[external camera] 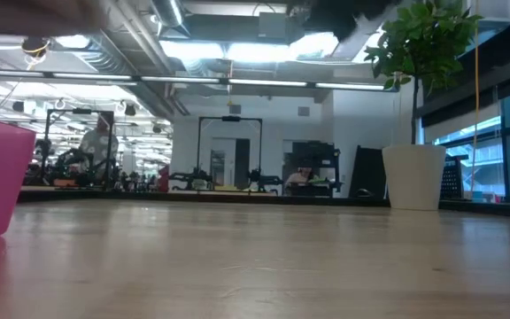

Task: Roll microfiber towels into tight, uniform cylinder then place into a basket
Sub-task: Put the rolled gray towel into the red bin

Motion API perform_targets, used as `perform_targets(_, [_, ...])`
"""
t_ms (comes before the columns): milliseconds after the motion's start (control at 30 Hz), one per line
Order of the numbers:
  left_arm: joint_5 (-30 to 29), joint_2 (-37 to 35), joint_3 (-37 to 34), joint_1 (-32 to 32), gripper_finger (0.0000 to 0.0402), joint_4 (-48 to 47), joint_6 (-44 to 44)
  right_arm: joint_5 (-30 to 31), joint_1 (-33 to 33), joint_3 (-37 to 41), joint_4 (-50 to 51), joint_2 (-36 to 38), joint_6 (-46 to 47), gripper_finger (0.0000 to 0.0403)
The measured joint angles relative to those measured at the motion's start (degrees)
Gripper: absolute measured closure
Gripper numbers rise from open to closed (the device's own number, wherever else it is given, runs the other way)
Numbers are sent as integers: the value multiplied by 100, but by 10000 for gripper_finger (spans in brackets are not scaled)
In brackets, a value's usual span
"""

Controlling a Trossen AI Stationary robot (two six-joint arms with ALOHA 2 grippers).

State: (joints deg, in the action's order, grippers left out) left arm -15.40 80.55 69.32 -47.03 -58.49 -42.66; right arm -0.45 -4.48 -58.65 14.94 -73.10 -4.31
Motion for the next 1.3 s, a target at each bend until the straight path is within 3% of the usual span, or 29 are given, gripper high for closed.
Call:
perform_targets(200, [-45, 103, 2, -698, 363, -2, -825, -45, -226, -286, -827, -566, -381, 223])
perform_targets(733, [-334, 887, 7, -1423, 362, 25, -1726, -661, -407, -2576, -161, -2675, -612, 223])
perform_targets(933, [-408, 1445, 7, -1425, 361, 30, -1694, -724, -608, -2966, -14, -2966, -820, 223])
perform_targets(1300, [-401, 2254, 9, -1423, 361, 121, -1769, -722, -711, -2957, -16, -2968, -819, 223])
